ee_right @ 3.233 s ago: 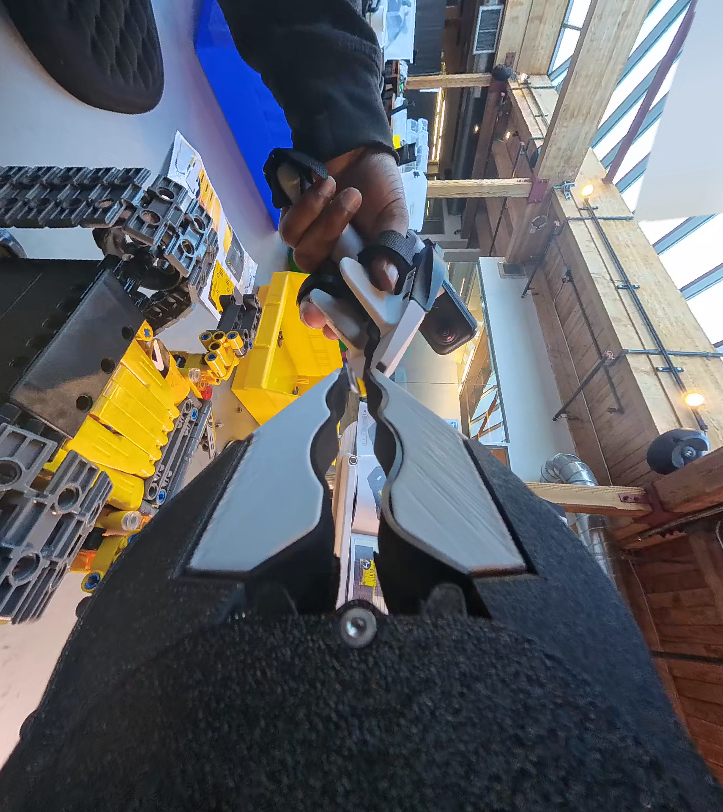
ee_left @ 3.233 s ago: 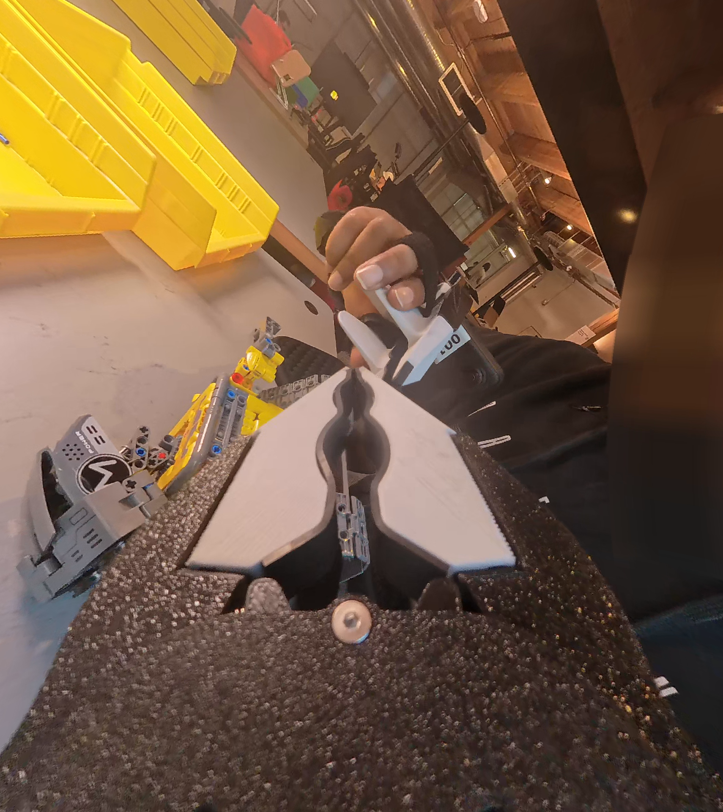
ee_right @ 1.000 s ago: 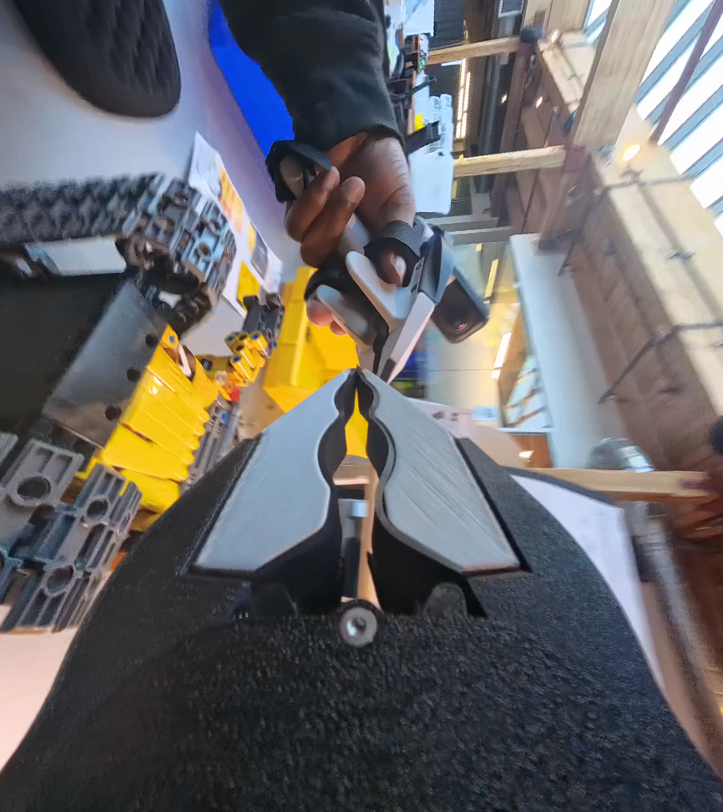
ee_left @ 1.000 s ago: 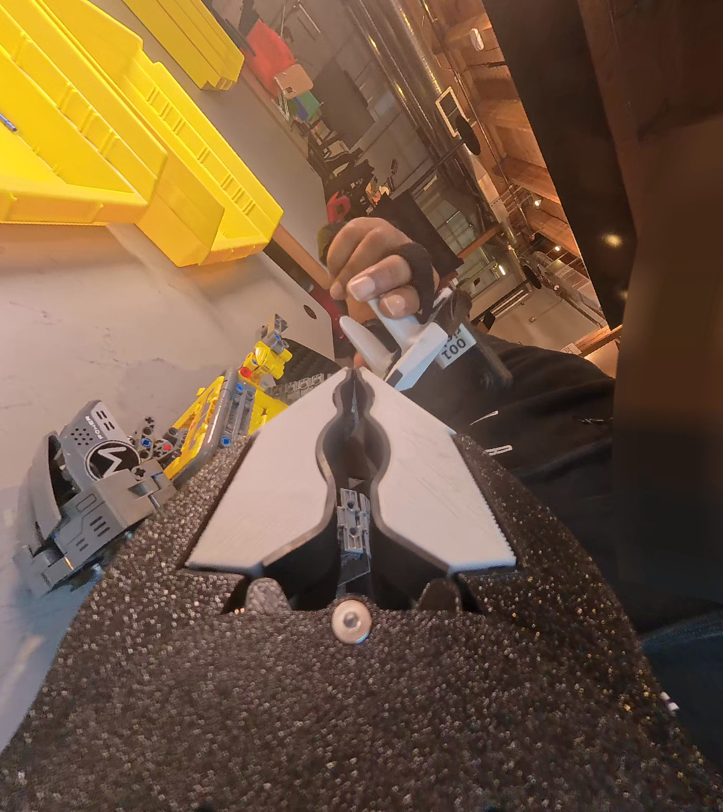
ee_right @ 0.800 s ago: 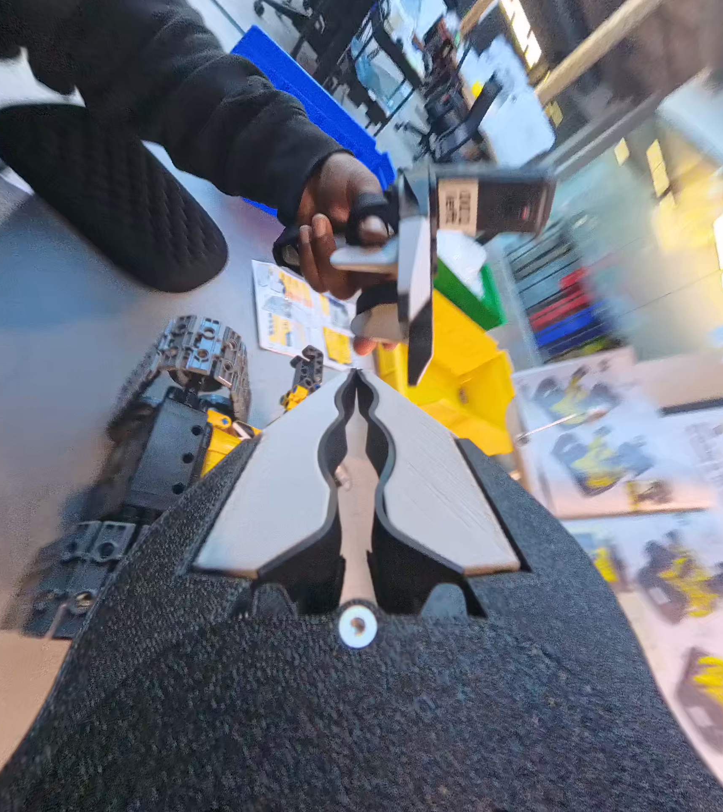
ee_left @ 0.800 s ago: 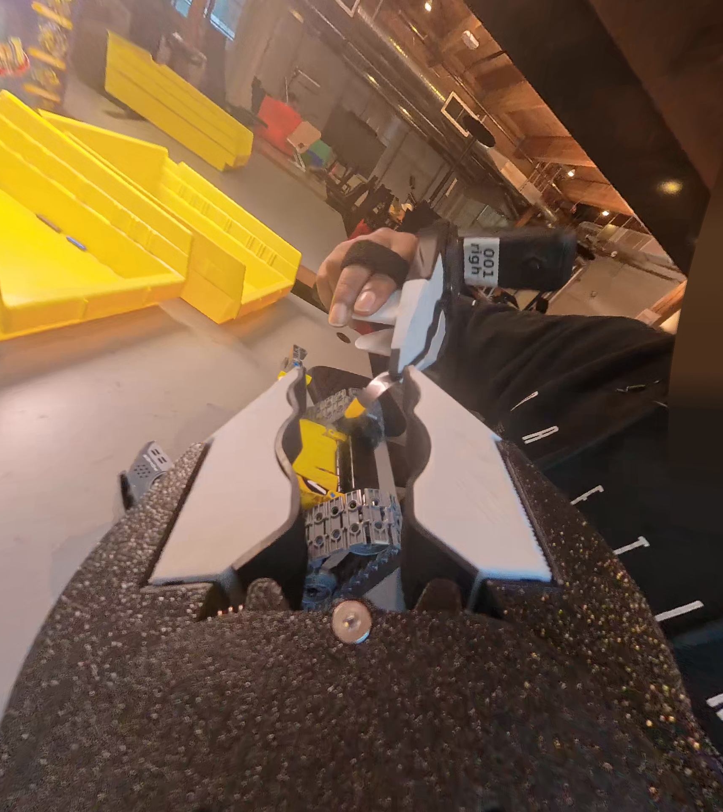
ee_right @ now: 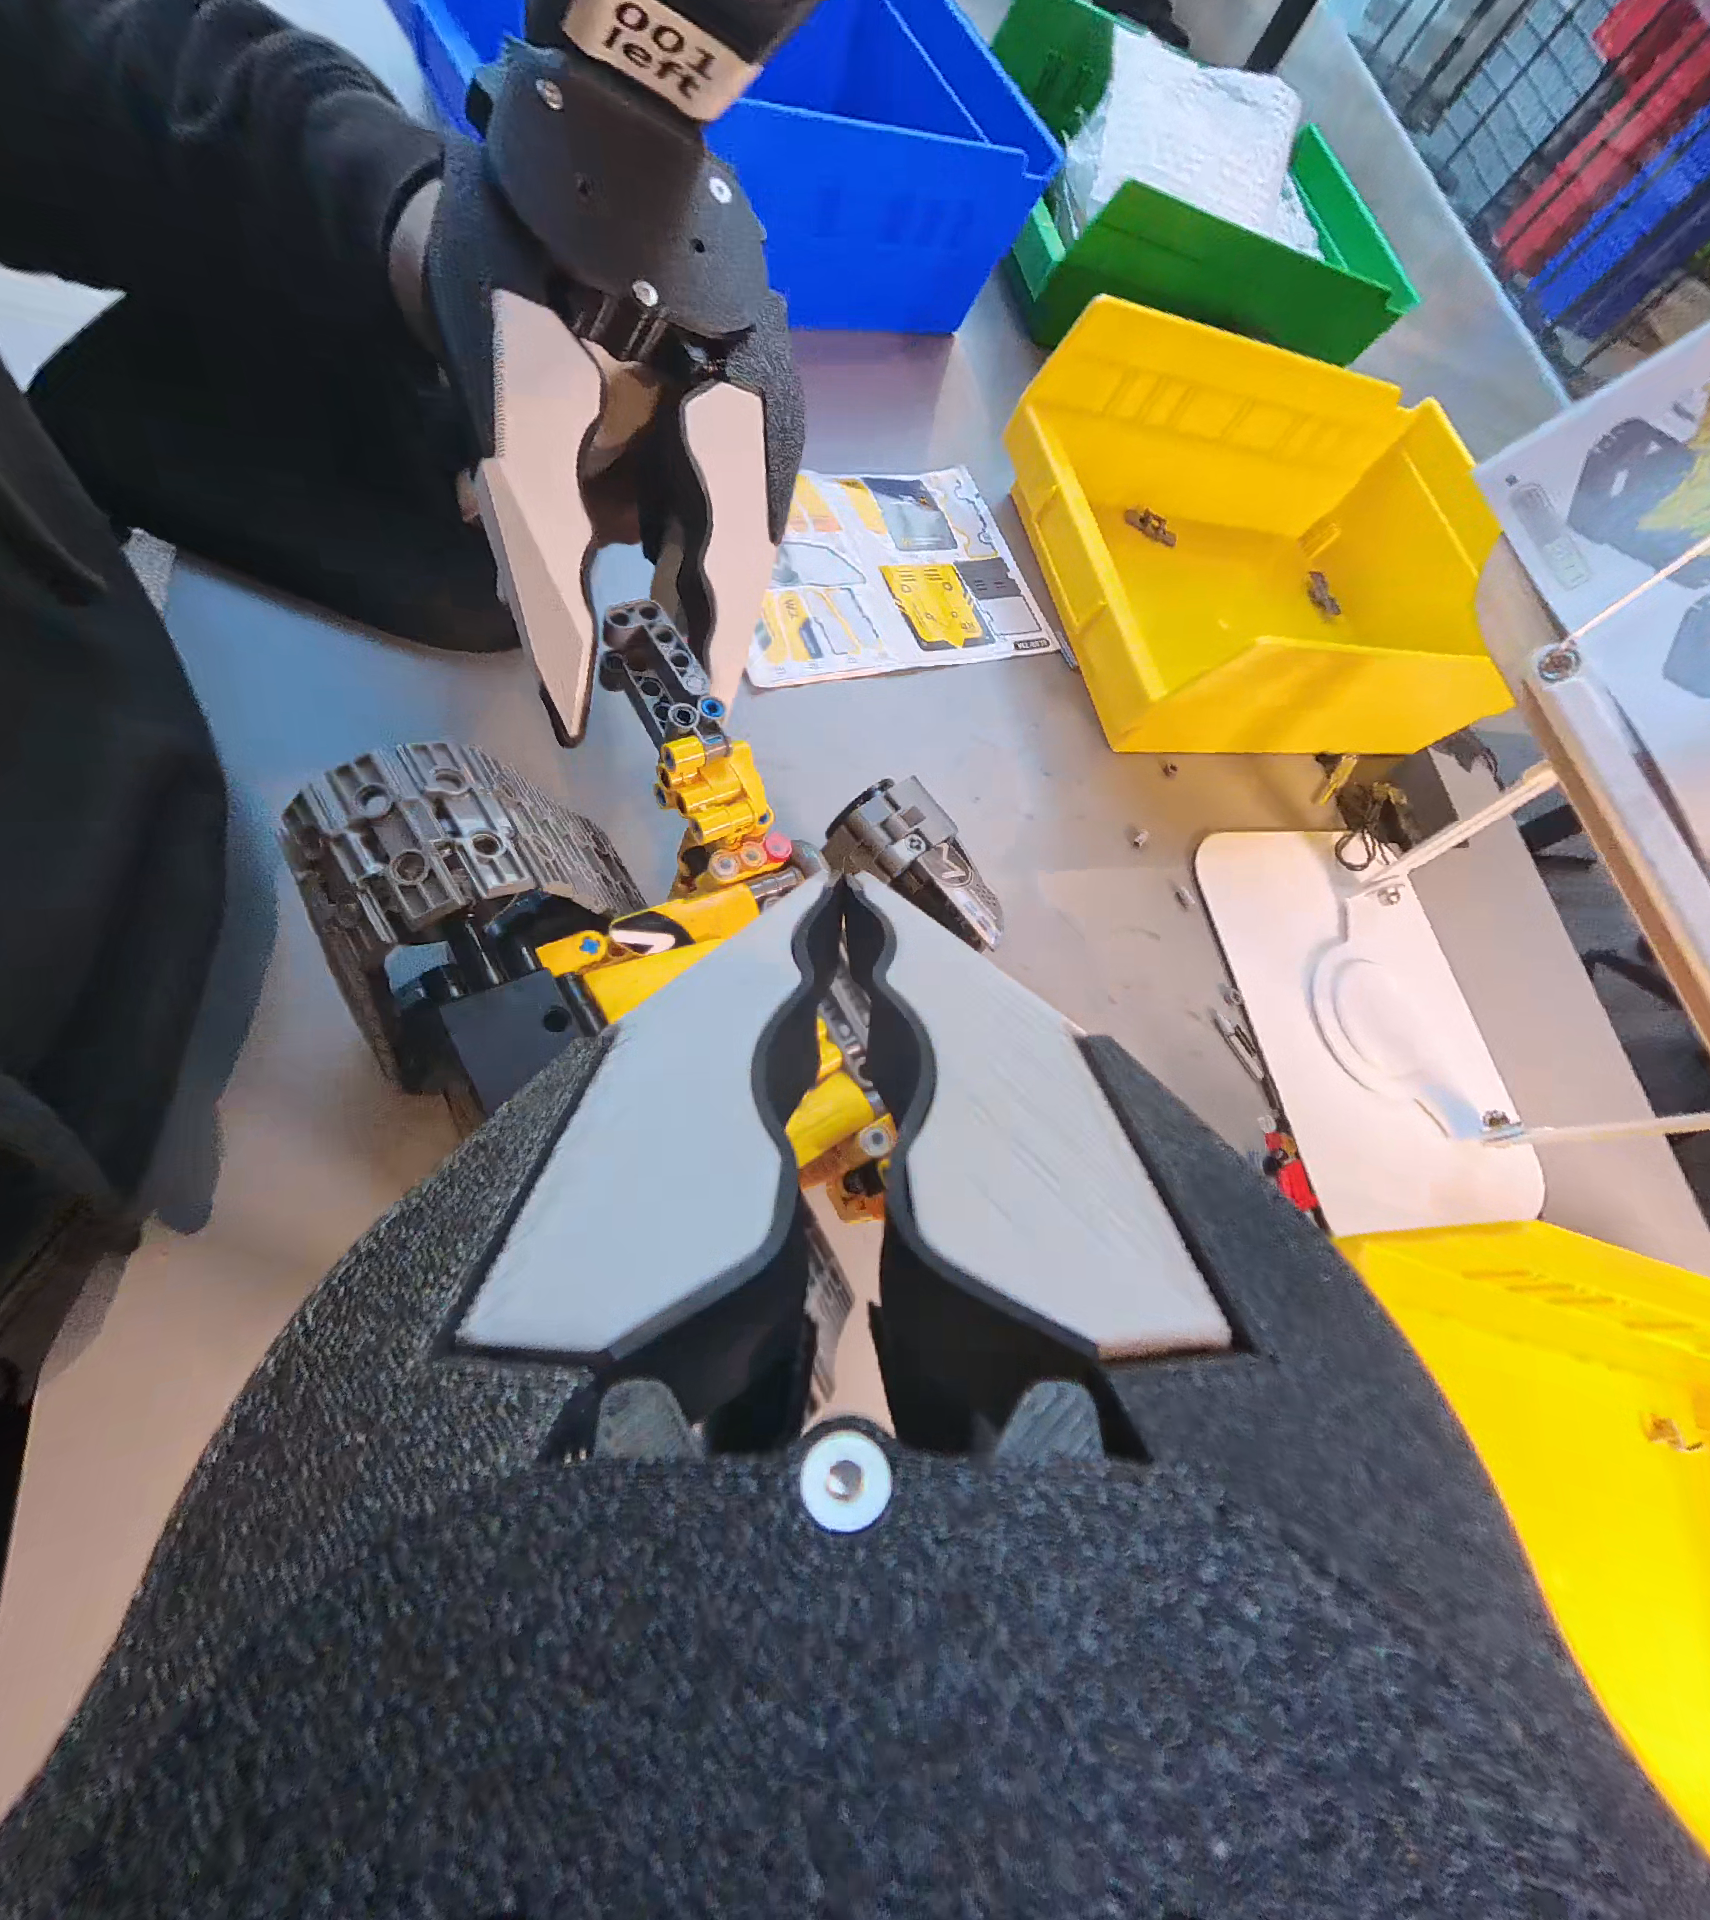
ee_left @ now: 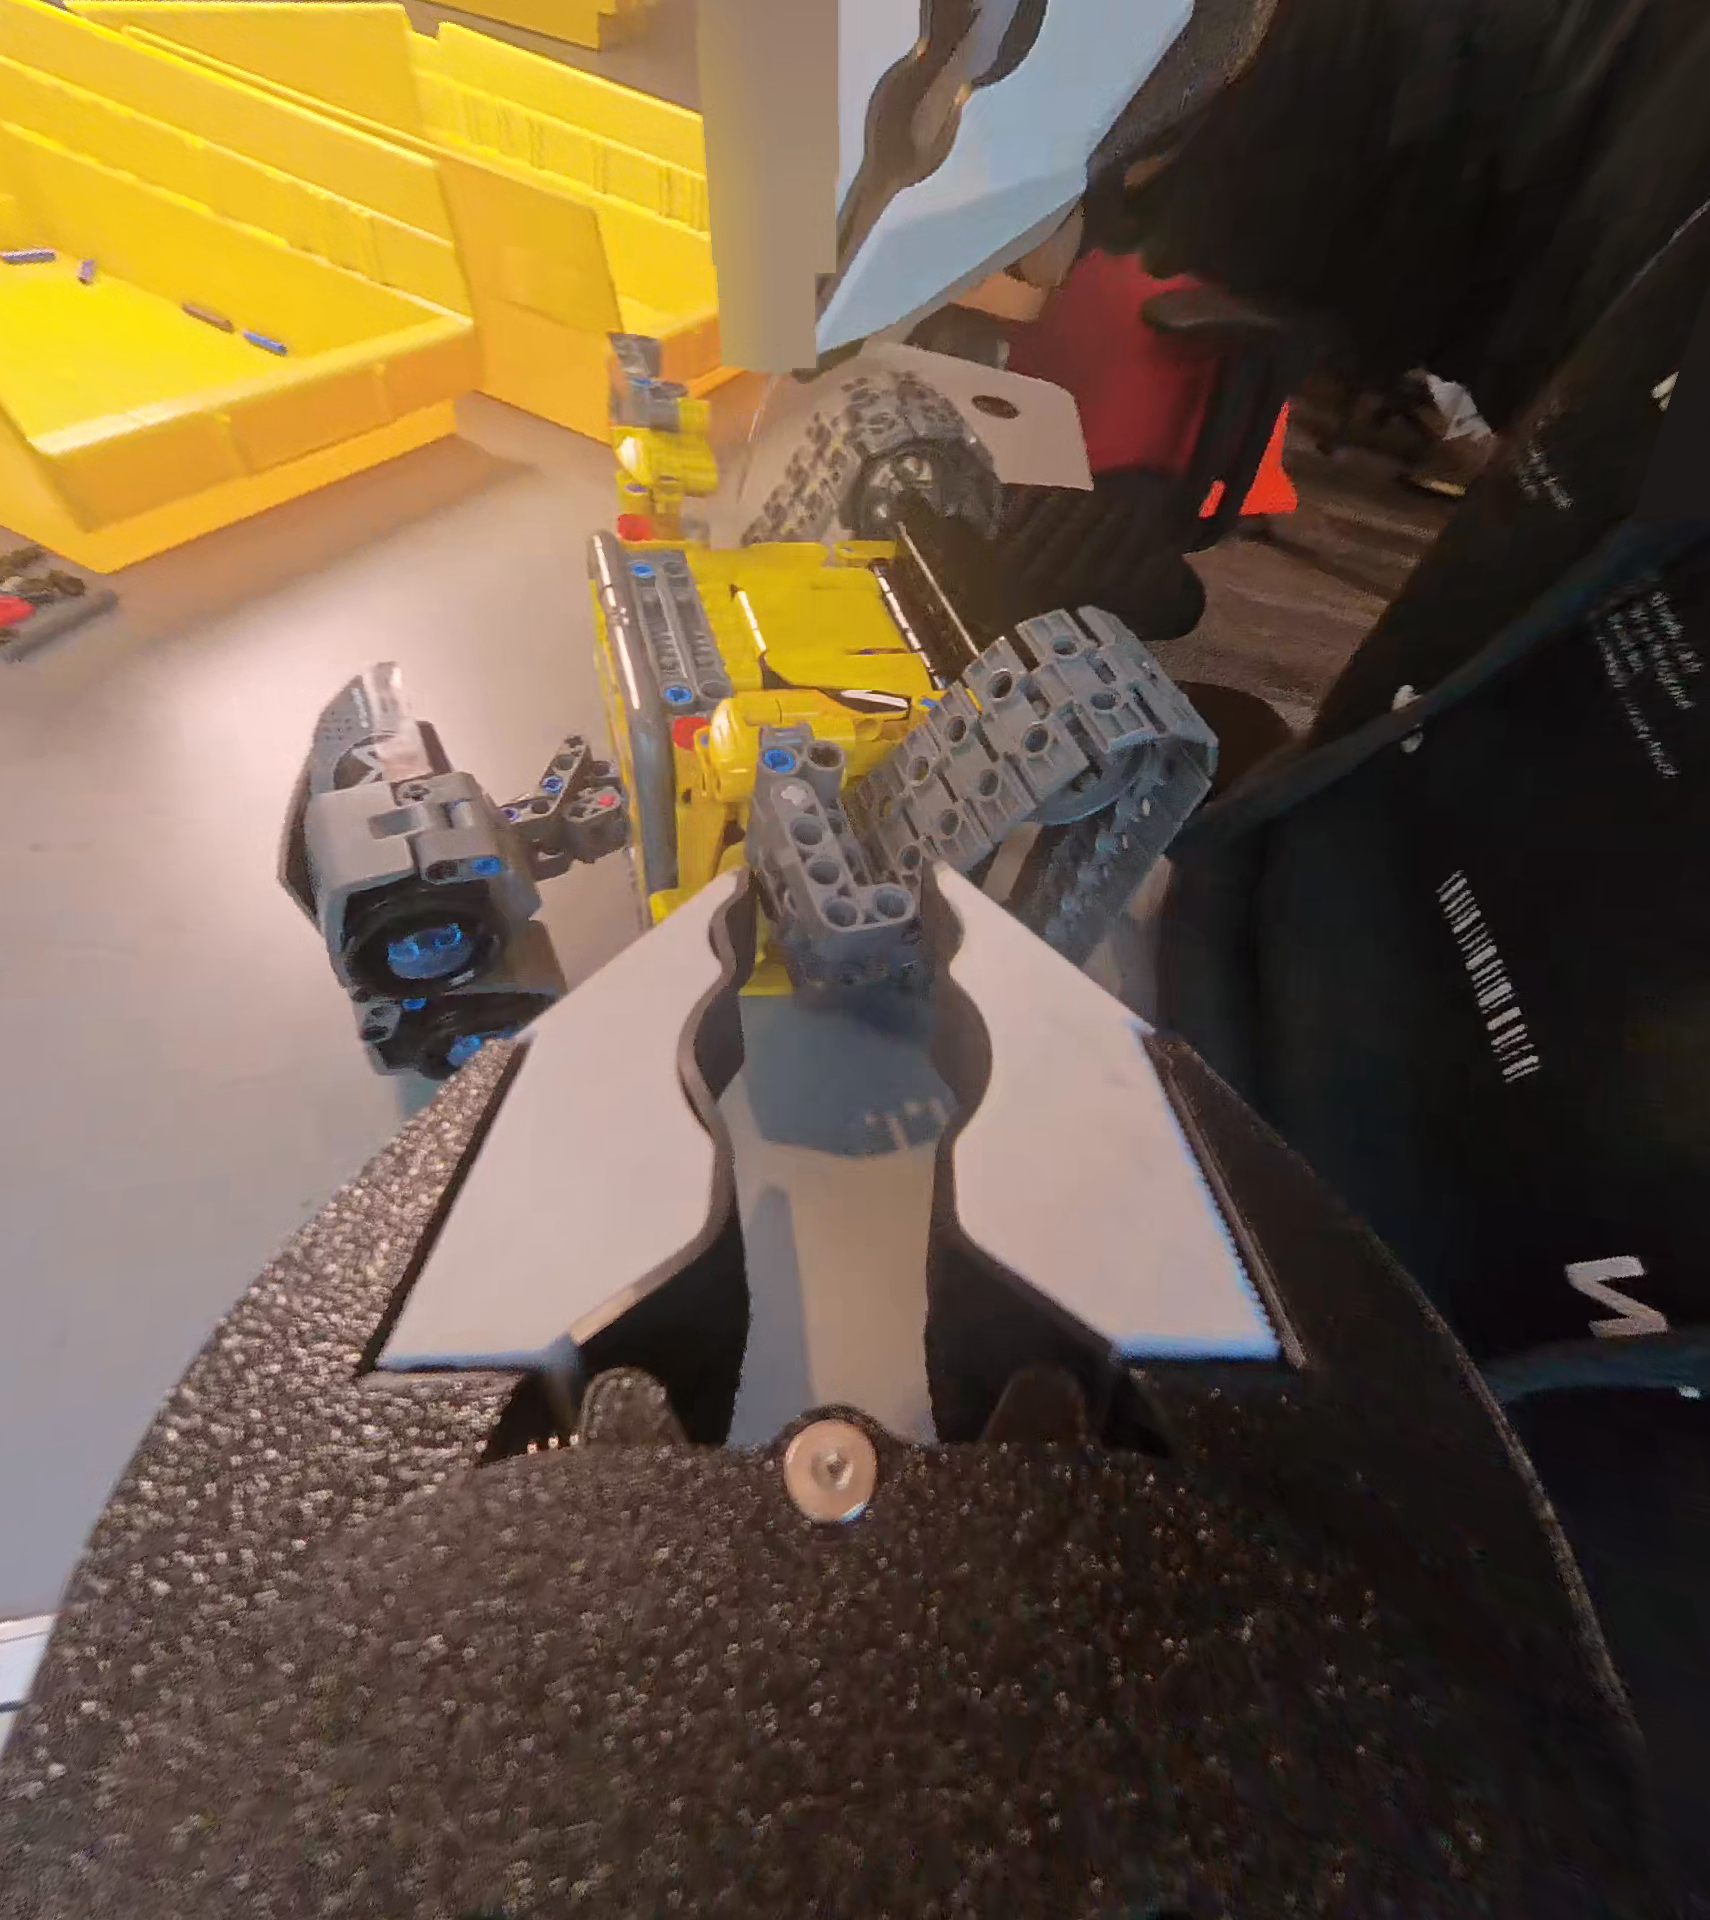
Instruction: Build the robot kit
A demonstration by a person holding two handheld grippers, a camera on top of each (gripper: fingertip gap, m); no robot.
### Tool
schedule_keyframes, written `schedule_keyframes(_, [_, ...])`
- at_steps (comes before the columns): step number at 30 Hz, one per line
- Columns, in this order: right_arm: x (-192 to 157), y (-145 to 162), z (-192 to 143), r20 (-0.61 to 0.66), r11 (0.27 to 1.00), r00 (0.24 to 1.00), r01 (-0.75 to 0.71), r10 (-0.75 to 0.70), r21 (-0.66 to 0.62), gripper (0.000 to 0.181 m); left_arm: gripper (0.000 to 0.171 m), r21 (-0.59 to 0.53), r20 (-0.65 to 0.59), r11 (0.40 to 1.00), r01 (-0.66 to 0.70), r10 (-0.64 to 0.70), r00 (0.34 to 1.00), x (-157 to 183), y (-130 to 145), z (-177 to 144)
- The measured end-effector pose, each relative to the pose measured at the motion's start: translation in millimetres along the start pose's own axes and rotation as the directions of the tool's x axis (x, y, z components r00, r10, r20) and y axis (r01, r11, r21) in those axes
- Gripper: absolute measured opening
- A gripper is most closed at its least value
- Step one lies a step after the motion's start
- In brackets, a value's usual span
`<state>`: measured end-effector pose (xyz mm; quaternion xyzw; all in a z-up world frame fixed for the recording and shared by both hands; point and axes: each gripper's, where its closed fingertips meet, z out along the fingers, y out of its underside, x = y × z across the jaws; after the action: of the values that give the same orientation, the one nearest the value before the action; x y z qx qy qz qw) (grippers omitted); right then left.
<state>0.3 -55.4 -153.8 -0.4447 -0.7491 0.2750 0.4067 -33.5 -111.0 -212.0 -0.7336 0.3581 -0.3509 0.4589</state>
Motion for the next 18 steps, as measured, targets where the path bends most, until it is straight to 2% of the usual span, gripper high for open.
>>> schedule_keyframes(5, [-21.0, 3.2, -3.4, -0.011, 0.982, 0.982, 0.187, -0.187, -0.024, 0.0, 0.029, 0.029, -0.034, 0.999, 0.022, -0.021, 0.999, 8.1, -0.5, 5.5])
schedule_keyframes(11, [-32.1, 8.3, -1.8, -0.061, 0.921, 0.921, 0.38, -0.385, -0.082, 0.0, 0.032, 0.028, -0.096, 0.999, 0.02, -0.017, 0.995, 16.1, -0.4, 11.4])
schedule_keyframes(18, [-39.8, 17.4, 2.3, -0.084, 0.853, 0.853, 0.501, -0.515, -0.145, 0.0, 0.033, 0.081, -0.127, 0.996, 0.04, -0.029, 0.992, 14.9, -0.2, 8.1])
